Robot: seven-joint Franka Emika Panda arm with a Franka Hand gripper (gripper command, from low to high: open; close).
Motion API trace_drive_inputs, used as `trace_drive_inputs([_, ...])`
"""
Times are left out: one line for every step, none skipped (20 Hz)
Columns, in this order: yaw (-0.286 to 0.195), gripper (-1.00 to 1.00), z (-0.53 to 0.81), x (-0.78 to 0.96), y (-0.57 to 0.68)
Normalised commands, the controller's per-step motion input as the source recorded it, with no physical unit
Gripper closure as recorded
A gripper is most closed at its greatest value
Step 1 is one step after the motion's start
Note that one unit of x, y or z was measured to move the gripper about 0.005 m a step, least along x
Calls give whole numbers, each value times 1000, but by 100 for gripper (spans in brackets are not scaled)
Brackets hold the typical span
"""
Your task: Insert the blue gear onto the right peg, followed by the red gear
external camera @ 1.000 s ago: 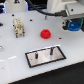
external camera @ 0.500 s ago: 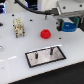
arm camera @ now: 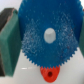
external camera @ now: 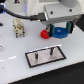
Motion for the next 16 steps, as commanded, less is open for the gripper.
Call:
trace_drive_inputs([0, 100, 33, 675, -346])
trace_drive_inputs([0, 100, 13, 690, -360])
trace_drive_inputs([0, 100, 27, 682, -371])
trace_drive_inputs([0, 100, 18, 597, -370])
trace_drive_inputs([0, 100, 2, 526, -338])
trace_drive_inputs([0, 100, -1, 468, -294])
trace_drive_inputs([0, 100, 0, 384, -222])
trace_drive_inputs([0, 100, -17, 318, -164])
trace_drive_inputs([0, 100, -36, 264, -124])
trace_drive_inputs([0, 100, -72, 227, -112])
trace_drive_inputs([0, 100, -78, 223, -42])
trace_drive_inputs([0, 100, -90, 199, -19])
trace_drive_inputs([0, 100, -134, 176, -42])
trace_drive_inputs([0, 100, -124, 187, -9])
trace_drive_inputs([0, 100, -117, 178, -5])
trace_drive_inputs([0, 100, -123, 177, 3])
